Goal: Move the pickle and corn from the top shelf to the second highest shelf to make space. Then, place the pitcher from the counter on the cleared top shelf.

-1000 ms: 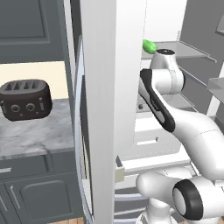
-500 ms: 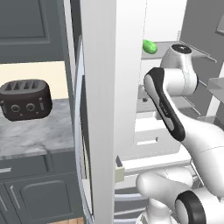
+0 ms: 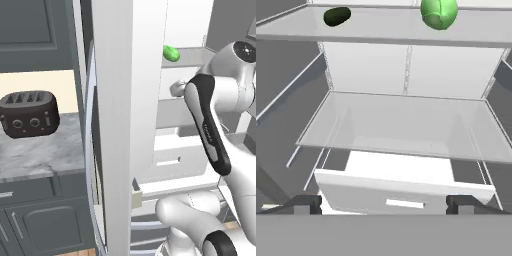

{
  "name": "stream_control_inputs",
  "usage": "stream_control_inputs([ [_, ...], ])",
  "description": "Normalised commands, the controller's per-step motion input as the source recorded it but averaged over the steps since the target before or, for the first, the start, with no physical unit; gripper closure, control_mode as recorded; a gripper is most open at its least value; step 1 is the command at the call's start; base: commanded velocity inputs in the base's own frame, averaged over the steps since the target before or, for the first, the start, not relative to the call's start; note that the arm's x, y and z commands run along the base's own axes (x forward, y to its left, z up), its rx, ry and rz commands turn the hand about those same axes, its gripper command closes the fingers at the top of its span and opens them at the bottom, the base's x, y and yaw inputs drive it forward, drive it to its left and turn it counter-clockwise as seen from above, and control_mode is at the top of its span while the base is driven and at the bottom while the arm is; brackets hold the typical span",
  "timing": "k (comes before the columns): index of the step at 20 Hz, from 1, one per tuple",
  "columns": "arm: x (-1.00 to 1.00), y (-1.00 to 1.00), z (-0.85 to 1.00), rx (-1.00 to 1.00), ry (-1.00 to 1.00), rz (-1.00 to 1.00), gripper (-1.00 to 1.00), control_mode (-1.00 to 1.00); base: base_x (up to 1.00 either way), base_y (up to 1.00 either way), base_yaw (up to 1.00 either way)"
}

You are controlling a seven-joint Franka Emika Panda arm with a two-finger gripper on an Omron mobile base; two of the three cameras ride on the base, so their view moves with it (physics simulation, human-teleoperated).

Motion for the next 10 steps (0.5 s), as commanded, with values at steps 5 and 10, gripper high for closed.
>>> stream_control_inputs([
  [5, 0.0, -0.08, 0.69, 0.0, -0.07, -0.01, -1.0, -1.0, 0.0, 0.0, 0.0],
  [10, 0.17, -0.16, 0.25, 0.0, -0.04, 0.0, -1.0, -1.0, 0.0, 0.0, 0.0],
])
